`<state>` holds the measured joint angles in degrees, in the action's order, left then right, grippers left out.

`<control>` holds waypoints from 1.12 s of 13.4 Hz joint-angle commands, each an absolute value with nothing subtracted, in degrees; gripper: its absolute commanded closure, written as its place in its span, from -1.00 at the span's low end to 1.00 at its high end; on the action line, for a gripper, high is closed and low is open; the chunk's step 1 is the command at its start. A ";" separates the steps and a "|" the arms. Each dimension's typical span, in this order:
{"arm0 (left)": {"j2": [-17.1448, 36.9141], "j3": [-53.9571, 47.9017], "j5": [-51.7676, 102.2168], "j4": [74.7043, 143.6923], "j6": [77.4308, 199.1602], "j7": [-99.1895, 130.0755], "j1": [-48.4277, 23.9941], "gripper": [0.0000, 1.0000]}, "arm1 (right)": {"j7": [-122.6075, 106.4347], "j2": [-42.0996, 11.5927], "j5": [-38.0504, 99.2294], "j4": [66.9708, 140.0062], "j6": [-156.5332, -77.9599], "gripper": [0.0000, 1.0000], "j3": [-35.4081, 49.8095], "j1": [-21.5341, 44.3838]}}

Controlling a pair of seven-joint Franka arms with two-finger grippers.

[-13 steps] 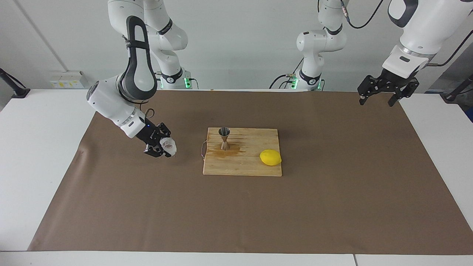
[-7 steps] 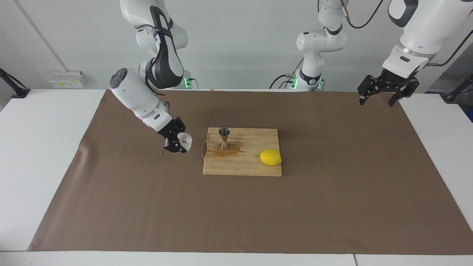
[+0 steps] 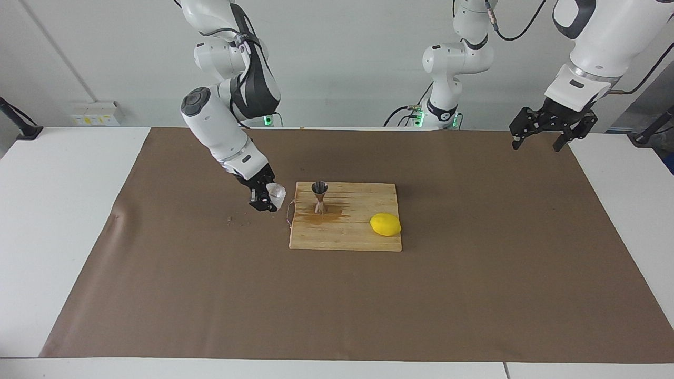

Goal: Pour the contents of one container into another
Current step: 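Lift the white cup with the right gripper toward the metal cup, then tilt the white cup over the metal cup with the right gripper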

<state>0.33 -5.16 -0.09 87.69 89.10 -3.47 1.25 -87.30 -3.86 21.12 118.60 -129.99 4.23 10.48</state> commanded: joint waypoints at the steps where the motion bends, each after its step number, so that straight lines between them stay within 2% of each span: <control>1: -1.23 -5.45 0.88 89.21 88.68 -4.04 2.20 -1.00 | -83.77 -2.55 19.51 119.18 -129.81 0.62 4.39 11.94; 9: -1.23 -5.45 0.88 89.21 88.68 -4.04 2.20 -1.00 | -75.07 -2.46 14.42 119.09 -130.43 0.62 4.39 16.95; 15: -1.23 -5.45 0.88 89.21 88.68 -4.04 2.20 -1.00 | -66.54 -2.02 3.53 119.09 -129.99 0.62 4.39 20.47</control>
<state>0.32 -5.16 -0.09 87.71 89.10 -3.47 1.25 -69.43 -3.27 6.83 118.57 -130.10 4.26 19.58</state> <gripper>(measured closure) 0.000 0.489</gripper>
